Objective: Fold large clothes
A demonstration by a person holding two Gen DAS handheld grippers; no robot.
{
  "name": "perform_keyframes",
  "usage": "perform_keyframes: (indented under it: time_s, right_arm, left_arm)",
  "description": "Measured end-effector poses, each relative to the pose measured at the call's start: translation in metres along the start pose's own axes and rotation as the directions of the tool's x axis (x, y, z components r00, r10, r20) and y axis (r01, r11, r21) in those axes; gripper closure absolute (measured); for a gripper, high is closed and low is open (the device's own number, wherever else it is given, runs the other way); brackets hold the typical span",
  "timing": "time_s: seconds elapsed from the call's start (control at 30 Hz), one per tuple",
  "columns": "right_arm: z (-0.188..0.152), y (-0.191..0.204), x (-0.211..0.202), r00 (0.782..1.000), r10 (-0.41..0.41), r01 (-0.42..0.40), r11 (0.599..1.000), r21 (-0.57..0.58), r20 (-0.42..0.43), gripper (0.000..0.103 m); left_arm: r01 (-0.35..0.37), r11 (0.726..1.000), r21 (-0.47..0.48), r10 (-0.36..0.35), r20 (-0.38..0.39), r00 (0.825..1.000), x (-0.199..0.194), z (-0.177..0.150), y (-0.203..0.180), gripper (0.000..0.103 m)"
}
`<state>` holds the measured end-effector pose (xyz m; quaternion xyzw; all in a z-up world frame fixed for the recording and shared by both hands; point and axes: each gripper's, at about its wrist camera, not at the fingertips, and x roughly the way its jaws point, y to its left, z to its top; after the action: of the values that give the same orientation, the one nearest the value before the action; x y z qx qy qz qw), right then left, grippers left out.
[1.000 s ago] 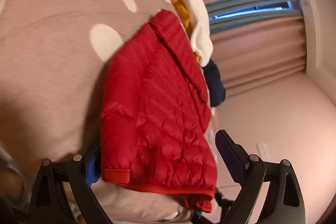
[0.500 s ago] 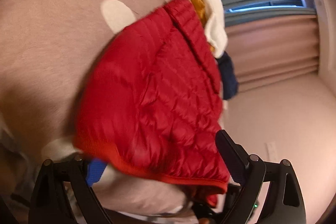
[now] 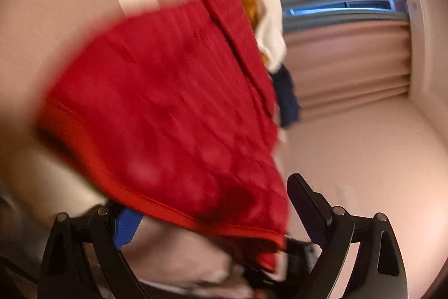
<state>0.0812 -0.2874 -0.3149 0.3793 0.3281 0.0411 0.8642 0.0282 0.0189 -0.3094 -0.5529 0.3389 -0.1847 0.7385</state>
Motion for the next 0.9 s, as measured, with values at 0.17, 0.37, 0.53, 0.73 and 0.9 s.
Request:
perform_keyframes:
  time_s: [0.17,0.37,0.53,0.73,0.9]
  right_arm:
    - [0.006,-0.009,-0.002,0.998,0.059,-0.058,0.994,0.09,-0.006,0.023]
    - [0.005,-0.008,0.001,0.998,0.042,-0.045,0.996,0.073,0.043,0.048]
    - [-0.002,-0.017,0.003,0.993,-0.055,0.051,0.998,0.039,0.103,0.084]
    - [-0.003,-0.012,-0.001,0.989,-0.102,0.105,0.994,-0.021,0.104,0.088]
    - [0.001,-0.006,-0.019,0.98,-0.128,0.137,0.99,-0.044,0.152,0.09]
  left_arm:
    - [-0.058,0.995,0.078,0.055,0.04,0.998,0.013,0.005,-0.016,0.01]
    - [-0.205,0.972,0.115,0.193,0.109,0.975,0.023,0.008,-0.016,0.049]
    - [-0.322,0.938,0.132,0.291,0.209,0.934,0.021,-0.002,-0.007,0.075]
    - [-0.512,0.821,0.253,0.41,0.364,0.836,0.02,-0.019,-0.031,0.079]
    - [-0.588,0.773,0.241,0.43,0.483,0.763,0.0,-0.013,-0.04,0.08]
